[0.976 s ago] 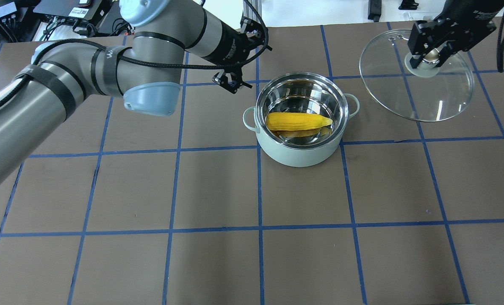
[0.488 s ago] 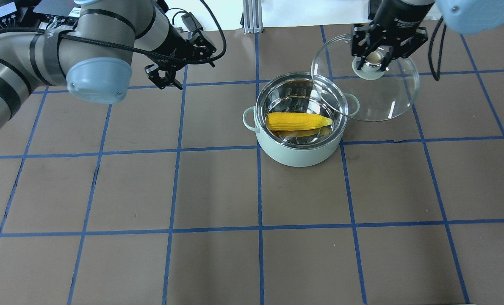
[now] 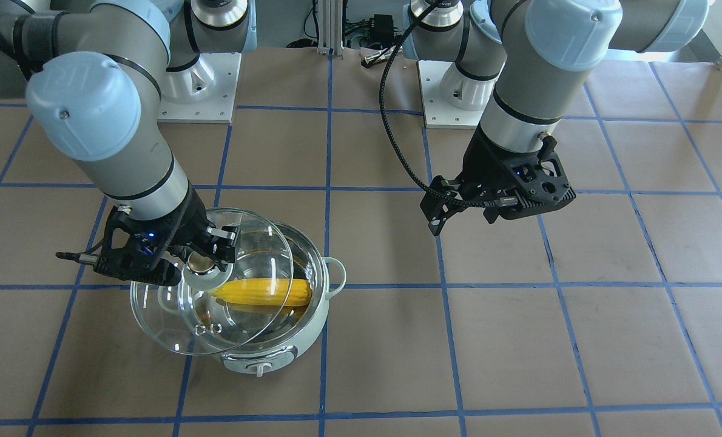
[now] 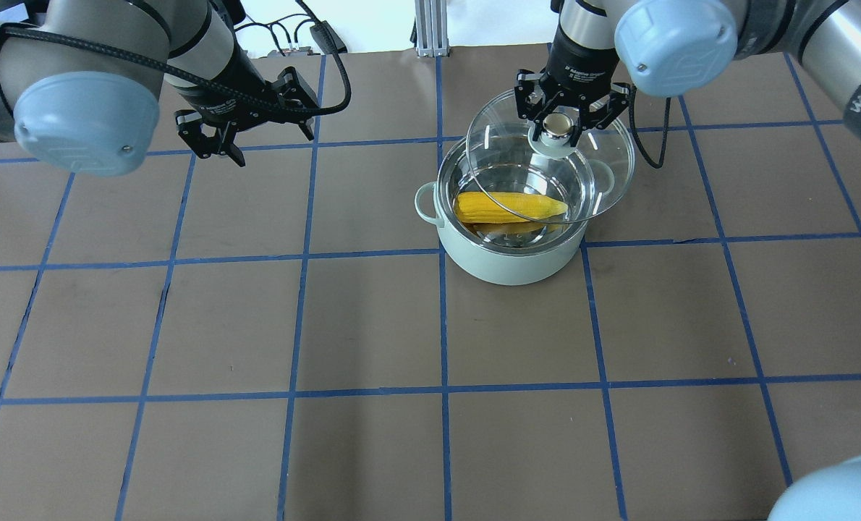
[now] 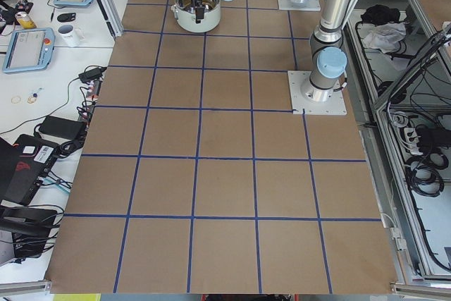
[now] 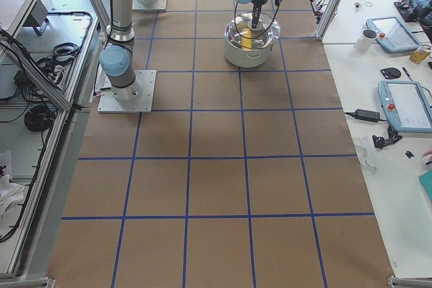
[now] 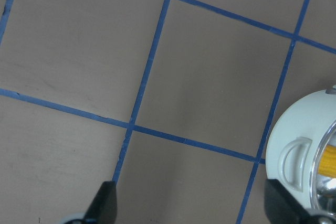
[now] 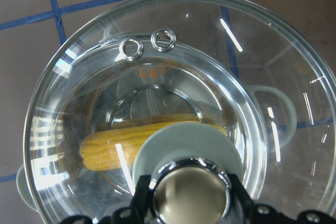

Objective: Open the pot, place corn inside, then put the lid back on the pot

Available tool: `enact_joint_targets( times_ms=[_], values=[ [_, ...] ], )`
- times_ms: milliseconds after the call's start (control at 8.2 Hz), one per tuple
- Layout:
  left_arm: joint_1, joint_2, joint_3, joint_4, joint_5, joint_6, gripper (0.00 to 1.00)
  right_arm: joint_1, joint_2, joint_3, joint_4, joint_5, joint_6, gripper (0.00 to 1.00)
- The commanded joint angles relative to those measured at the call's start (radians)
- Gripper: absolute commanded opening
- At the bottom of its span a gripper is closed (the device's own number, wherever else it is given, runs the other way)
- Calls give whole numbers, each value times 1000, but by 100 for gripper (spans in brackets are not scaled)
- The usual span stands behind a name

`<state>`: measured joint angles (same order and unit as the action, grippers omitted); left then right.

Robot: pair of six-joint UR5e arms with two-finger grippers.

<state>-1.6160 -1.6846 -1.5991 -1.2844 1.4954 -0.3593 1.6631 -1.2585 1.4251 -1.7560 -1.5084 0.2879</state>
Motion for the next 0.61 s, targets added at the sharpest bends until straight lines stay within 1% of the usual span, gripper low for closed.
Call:
enact_joint_targets(
  times_ms=[0, 244, 488],
  values=[
    [4, 34, 1, -82, 5, 5, 100, 38, 39, 8, -31, 2, 97, 5],
    [4, 72, -2, -93, 8, 11, 100, 56, 48, 9, -49, -3, 137, 4],
    [7, 74, -2, -122, 142, 173, 100, 58, 60, 11, -51, -3, 151, 4]
  ],
)
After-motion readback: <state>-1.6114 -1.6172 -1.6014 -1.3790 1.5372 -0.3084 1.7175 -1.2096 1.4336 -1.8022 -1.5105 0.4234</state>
